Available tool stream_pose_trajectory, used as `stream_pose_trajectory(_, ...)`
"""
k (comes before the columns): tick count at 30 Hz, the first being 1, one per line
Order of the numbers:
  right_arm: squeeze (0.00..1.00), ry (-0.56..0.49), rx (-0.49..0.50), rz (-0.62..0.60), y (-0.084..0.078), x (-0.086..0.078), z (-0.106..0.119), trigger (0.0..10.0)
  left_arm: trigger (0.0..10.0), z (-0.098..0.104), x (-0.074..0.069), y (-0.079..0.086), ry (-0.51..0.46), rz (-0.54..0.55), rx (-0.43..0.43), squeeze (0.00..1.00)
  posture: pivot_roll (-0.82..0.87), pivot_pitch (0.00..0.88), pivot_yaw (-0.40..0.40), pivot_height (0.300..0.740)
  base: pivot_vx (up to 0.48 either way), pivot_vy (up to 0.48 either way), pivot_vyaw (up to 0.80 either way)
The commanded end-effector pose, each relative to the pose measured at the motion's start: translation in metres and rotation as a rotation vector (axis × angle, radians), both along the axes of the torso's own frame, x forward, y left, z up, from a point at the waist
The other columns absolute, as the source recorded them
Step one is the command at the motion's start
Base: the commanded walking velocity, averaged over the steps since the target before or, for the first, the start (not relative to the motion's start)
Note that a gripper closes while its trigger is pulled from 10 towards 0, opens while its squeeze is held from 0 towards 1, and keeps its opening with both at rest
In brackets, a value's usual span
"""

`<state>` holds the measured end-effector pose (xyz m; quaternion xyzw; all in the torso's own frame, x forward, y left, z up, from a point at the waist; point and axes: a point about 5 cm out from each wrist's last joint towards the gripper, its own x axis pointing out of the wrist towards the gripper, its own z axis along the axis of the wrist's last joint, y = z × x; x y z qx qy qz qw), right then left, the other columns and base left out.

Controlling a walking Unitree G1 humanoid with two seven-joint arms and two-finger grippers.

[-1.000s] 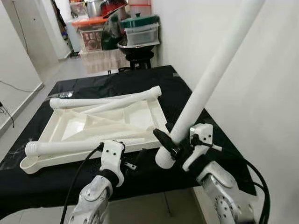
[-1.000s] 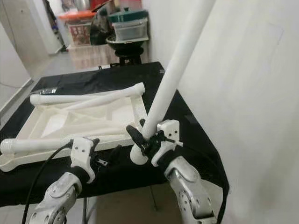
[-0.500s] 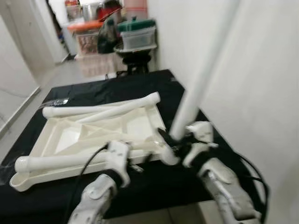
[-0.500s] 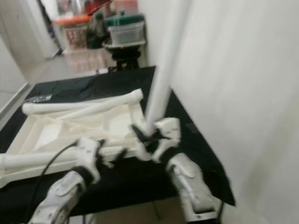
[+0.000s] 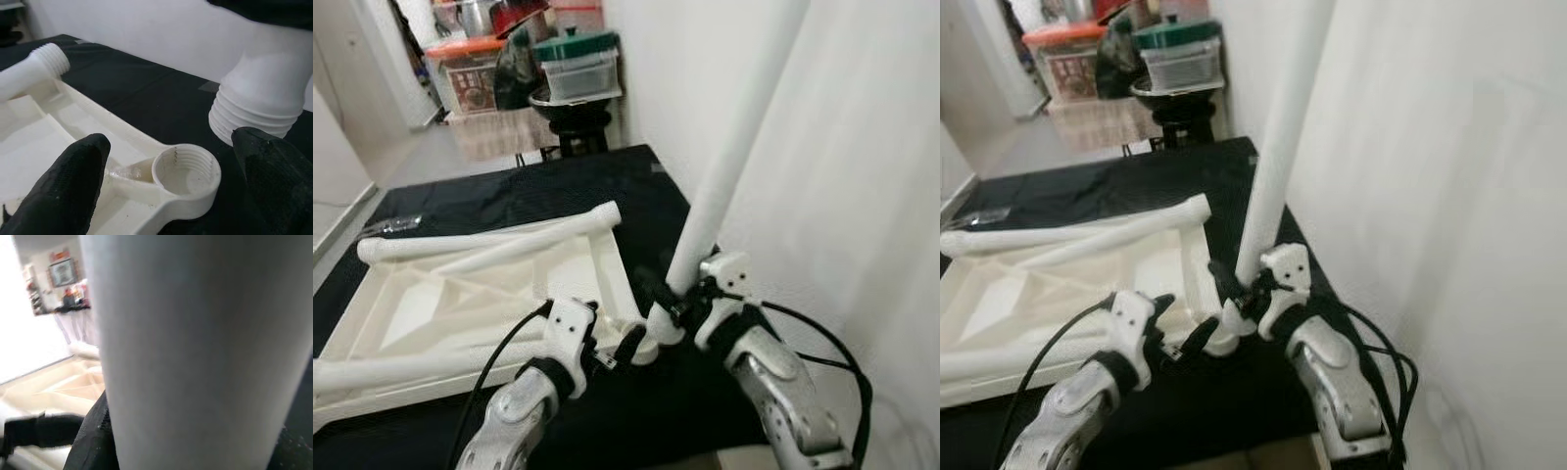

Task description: Building children table

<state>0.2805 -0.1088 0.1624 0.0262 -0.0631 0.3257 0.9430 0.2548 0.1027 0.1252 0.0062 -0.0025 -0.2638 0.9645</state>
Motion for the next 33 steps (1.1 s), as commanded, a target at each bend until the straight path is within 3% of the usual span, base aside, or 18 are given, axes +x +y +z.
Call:
stream_pose_trajectory(1, 0.00, -0.014, -0.015, 0.056, 0.008, -0.004, -0.001, 10.0, 10.0, -0.008, -0.004, 0.012, 0.041, 0.033, 0.032, 0.00, -0.06, 0.000, 0.062, 0.740, 0.000, 0.000, 0.00)
stream_pose_trajectory(7, 0.00, -0.032, -0.022, 0.173, 0.011, -0.013, 0.000, 10.0, 10.0, -0.009, -0.010, 0.014, 0.057, 0.024, 0.043, 0.00, -0.06, 0.000, 0.059, 0.740, 0.000, 0.000, 0.42)
stream_pose_trajectory(10, 0.00, -0.020, -0.051, 0.226, 0.012, -0.017, -0.003, 10.0, 10.0, -0.011, -0.019, 0.010, 0.081, -0.037, 0.051, 0.00, -0.06, 0.000, 0.054, 0.740, 0.000, 0.000, 0.80)
stream_pose_trajectory(26, 0.00, -0.016, -0.093, 0.169, 0.001, -0.013, -0.008, 10.0, 10.0, -0.017, -0.038, 0.000, 0.159, -0.218, 0.084, 0.00, -0.07, 0.000, 0.056, 0.740, 0.000, 0.060, 0.10)
stream_pose_trajectory(33, 0.00, -0.012, -0.092, 0.167, 0.000, -0.015, -0.009, 10.0, 10.0, -0.011, -0.043, -0.001, 0.106, -0.264, 0.092, 0.00, -0.07, 0.000, 0.056, 0.740, 0.000, 0.269, 0.00)
